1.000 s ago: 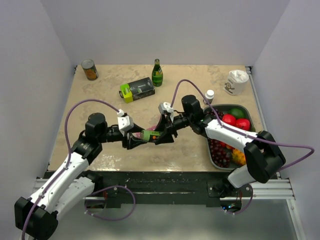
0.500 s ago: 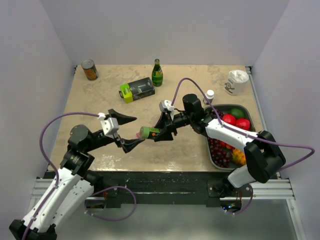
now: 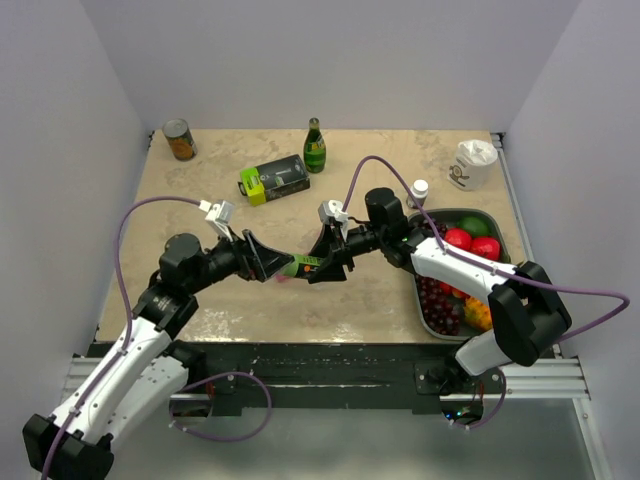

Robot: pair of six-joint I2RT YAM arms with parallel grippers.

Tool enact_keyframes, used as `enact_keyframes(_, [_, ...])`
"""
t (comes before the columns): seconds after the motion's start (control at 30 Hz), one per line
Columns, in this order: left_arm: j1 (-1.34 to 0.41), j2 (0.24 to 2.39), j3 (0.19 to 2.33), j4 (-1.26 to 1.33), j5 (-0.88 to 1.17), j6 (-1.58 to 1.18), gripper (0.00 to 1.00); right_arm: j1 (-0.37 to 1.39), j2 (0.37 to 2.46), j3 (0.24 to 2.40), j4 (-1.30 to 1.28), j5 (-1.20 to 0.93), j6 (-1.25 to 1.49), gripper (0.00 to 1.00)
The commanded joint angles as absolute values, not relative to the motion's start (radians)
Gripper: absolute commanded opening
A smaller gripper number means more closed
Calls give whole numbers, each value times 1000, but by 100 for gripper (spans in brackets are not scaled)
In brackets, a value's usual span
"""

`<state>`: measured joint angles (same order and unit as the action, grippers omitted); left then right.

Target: Sort the pills into containers

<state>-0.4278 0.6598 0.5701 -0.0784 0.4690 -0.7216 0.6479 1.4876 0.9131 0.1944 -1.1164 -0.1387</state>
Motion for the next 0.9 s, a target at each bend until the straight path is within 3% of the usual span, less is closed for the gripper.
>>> enact_keyframes(0.0, [-431, 704, 594, -23, 520, -836, 88, 652, 1480, 956, 233, -1115, -135, 0])
enact_keyframes(0.13, [-431, 741, 583, -15, 583, -838, 78, 652, 1482, 956, 233, -1115, -135, 0])
enact_keyframes(0.37, [-433, 744, 571, -23, 607, -819, 70, 652, 1488, 957, 232, -1117, -133, 0])
enact_keyframes(0.5, [-433, 765, 571, -15, 635, -801, 59, 652, 1489, 957, 232, -1117, -135, 0])
enact_keyframes(0.53, [-433, 765, 571, -15, 641, -796, 56, 650, 1489, 957, 230, -1115, -133, 0])
enact_keyframes(0.63, [-433, 762, 566, -15, 663, -752, 33, 650, 1489, 957, 232, -1117, -133, 0])
enact_keyframes(0.77, [-433, 746, 577, -15, 736, -500, 8, 652, 1489, 957, 232, -1120, -133, 0])
enact_keyframes(0.87, [-433, 733, 587, -63, 813, -192, 6, 652, 1485, 957, 232, -1121, -135, 0])
